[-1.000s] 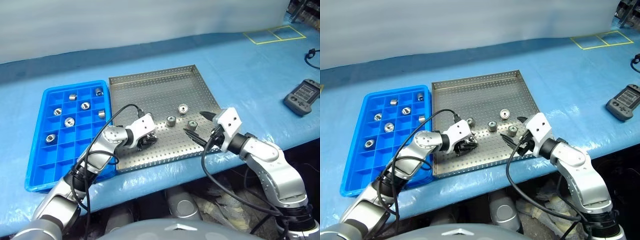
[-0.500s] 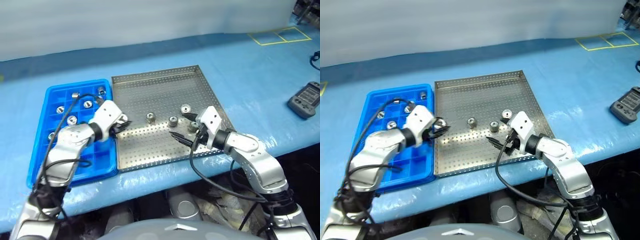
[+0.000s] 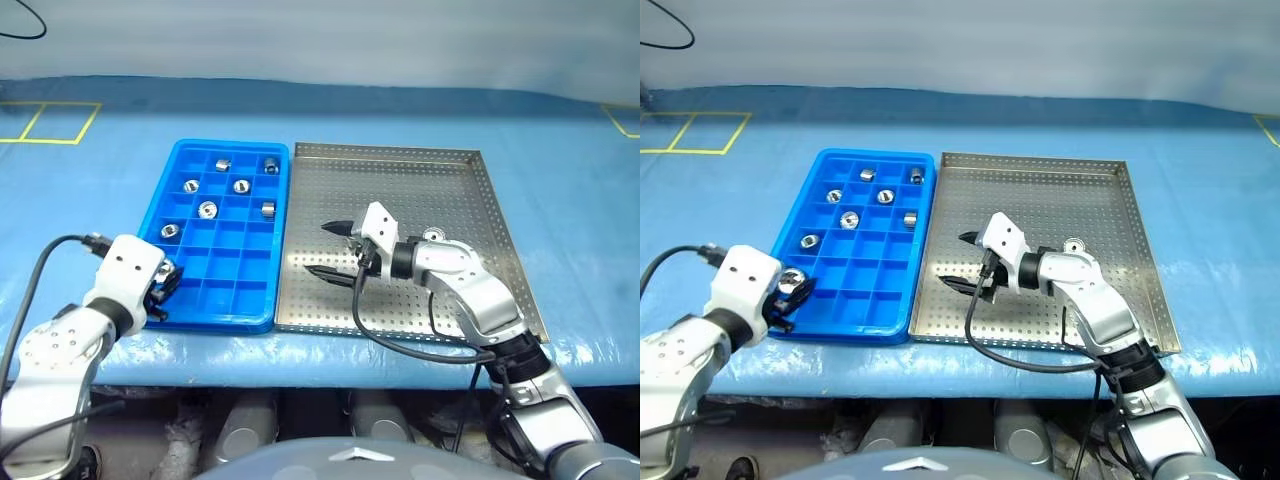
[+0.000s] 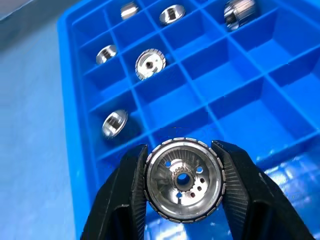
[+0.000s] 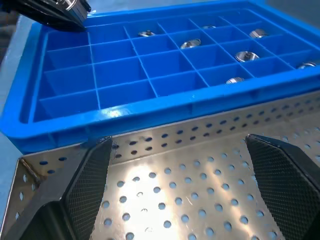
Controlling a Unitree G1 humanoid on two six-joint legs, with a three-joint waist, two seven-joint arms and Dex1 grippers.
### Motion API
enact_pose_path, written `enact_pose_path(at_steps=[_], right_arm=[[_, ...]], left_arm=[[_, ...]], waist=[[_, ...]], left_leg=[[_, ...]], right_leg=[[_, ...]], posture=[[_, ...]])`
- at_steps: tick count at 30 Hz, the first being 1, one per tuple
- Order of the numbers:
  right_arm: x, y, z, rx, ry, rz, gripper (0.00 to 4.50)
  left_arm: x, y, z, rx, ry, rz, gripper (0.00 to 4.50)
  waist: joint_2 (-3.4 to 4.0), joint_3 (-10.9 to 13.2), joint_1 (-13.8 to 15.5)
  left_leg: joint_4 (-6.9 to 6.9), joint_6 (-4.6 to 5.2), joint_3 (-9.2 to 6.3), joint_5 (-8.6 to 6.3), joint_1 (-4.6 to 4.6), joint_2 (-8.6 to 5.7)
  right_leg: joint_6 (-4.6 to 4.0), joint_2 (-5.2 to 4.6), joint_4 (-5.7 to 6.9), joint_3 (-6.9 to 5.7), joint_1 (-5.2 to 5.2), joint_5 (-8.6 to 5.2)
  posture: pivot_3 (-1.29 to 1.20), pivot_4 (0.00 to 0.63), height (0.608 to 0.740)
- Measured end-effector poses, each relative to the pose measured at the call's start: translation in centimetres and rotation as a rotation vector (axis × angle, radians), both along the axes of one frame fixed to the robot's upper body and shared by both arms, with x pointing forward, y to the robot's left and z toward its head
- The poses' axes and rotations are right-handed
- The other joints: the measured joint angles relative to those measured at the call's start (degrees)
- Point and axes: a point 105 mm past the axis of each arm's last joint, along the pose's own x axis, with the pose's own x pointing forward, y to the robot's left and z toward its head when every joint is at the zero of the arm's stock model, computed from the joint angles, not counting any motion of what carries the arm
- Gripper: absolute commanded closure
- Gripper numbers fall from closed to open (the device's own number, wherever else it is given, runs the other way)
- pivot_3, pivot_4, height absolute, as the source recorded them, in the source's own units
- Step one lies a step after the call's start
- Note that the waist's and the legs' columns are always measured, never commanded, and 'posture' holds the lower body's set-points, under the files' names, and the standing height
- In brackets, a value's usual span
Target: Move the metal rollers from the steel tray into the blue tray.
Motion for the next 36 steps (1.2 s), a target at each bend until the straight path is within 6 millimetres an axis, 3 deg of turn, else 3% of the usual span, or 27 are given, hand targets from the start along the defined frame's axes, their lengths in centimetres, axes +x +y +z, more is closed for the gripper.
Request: enact_pose_path(at_steps=[4,9,22,29,36], right_arm=[[0.1,0.7,-0.2,-0.001,0.009,0.040,0.00],[0.2,1.0,-0.2,-0.008,0.001,0.060,0.00],[-0.1,0.9,-0.4,-0.010,0.008,0.069,0.00],[-0.2,0.9,-0.4,-0.010,0.005,0.064,0.00],[-0.4,0.5,-0.4,-0.007,-0.005,0.040,0.00]], left_arm=[[-1.4,0.9,-1.0,-0.008,0.031,0.092,2.80],[-1.6,1.4,-1.1,-0.015,0.012,0.155,2.80],[0.3,2.6,-1.1,-0.030,-0.021,0.236,2.80],[1.2,1.9,-1.6,-0.043,-0.003,0.208,0.52],[2.3,0.2,-0.3,-0.126,-0.083,0.116,0.52]], waist=[[-0.01,0.0,1.8],[-0.01,0.0,2.8],[-0.01,0.0,3.0],[-0.01,0.0,2.9],[-0.01,0.0,2.8]], left_leg=[[0.00,-0.11,-0.18,0.06,0.00,-0.01],[0.00,-0.26,-0.44,0.15,0.08,0.00],[-0.03,-0.60,-0.74,0.35,0.11,0.01],[-0.04,-0.63,-0.75,0.35,0.11,0.01],[-0.04,-0.67,-0.76,0.37,0.10,0.01]], right_leg=[[-0.05,-0.01,0.01,-0.17,0.08,-0.03],[-0.14,0.03,0.03,-0.42,0.25,-0.08],[-0.33,0.07,0.07,-0.73,0.33,-0.12],[-0.33,0.06,0.07,-0.73,0.33,-0.12],[-0.35,0.03,0.06,-0.75,0.34,-0.13]], posture=[[0.12,0.150,0.740],[0.13,0.150,0.740],[0.08,0.150,0.740],[0.07,0.150,0.740],[0.00,0.150,0.740]])
